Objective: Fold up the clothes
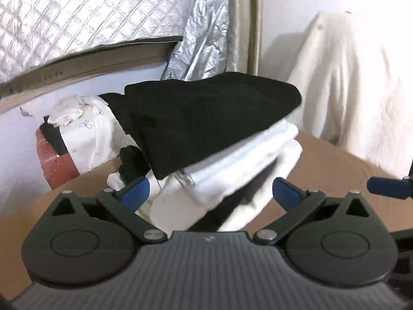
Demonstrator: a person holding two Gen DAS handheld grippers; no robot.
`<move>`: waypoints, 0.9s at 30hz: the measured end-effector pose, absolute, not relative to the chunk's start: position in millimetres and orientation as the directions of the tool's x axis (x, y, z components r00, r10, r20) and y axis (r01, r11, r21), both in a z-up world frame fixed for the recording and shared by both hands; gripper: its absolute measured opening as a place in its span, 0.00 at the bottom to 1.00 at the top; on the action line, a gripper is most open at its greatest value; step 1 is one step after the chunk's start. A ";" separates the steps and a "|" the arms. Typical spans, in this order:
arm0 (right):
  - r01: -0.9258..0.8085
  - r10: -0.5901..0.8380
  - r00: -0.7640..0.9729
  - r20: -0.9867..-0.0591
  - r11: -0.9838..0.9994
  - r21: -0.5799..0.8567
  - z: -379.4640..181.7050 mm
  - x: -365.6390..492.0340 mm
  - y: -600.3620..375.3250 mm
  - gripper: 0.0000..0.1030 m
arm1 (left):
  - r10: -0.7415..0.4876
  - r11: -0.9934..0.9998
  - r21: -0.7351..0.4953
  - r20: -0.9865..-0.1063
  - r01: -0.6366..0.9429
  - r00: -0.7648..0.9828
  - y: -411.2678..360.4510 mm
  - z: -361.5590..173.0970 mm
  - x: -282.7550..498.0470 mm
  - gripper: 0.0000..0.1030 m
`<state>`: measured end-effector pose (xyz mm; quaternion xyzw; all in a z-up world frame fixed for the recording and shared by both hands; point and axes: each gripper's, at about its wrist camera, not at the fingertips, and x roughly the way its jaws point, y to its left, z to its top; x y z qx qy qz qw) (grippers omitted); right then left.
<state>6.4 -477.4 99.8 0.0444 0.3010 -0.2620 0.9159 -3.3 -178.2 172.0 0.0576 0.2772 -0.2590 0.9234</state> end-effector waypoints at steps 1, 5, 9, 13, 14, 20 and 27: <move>0.516 -0.457 0.675 -0.580 0.853 -0.072 99.1 0.6 -474.4 0.82 | -0.437 0.862 -0.024 -0.542 0.506 0.718 -177.4 171.9 -10.2 1.00; 0.560 -0.471 0.636 -0.611 0.827 -0.054 94.2 -16.6 -469.7 0.85 | -0.407 0.874 -0.012 -0.566 0.486 0.717 -168.9 166.9 -29.2 1.00; 0.601 -0.481 0.596 -0.643 0.798 -0.040 83.6 -29.2 -467.6 0.87 | -0.393 0.887 -0.045 -0.594 0.459 0.702 -155.5 166.5 -39.5 1.00; 0.621 -0.508 0.566 -0.649 0.781 -0.068 78.0 -40.9 -458.5 0.87 | -0.352 0.906 -0.035 -0.615 0.422 0.705 -144.0 163.7 -49.8 1.00; 0.626 -0.507 0.566 -0.650 0.778 -0.062 77.9 -44.6 -456.3 0.87 | -0.345 0.909 -0.032 -0.617 0.416 0.707 -141.4 162.5 -53.7 1.00; 0.665 -0.518 0.545 -0.659 0.746 -0.037 77.3 -62.3 -446.7 0.87 | -0.359 0.882 0.004 -0.643 0.472 0.676 -140.5 154.1 -78.9 1.00; 0.689 -0.560 0.527 -0.640 0.722 -0.064 80.8 -77.9 -434.5 0.87 | -0.359 0.870 0.032 -0.644 0.493 0.675 -140.6 146.9 -102.4 1.00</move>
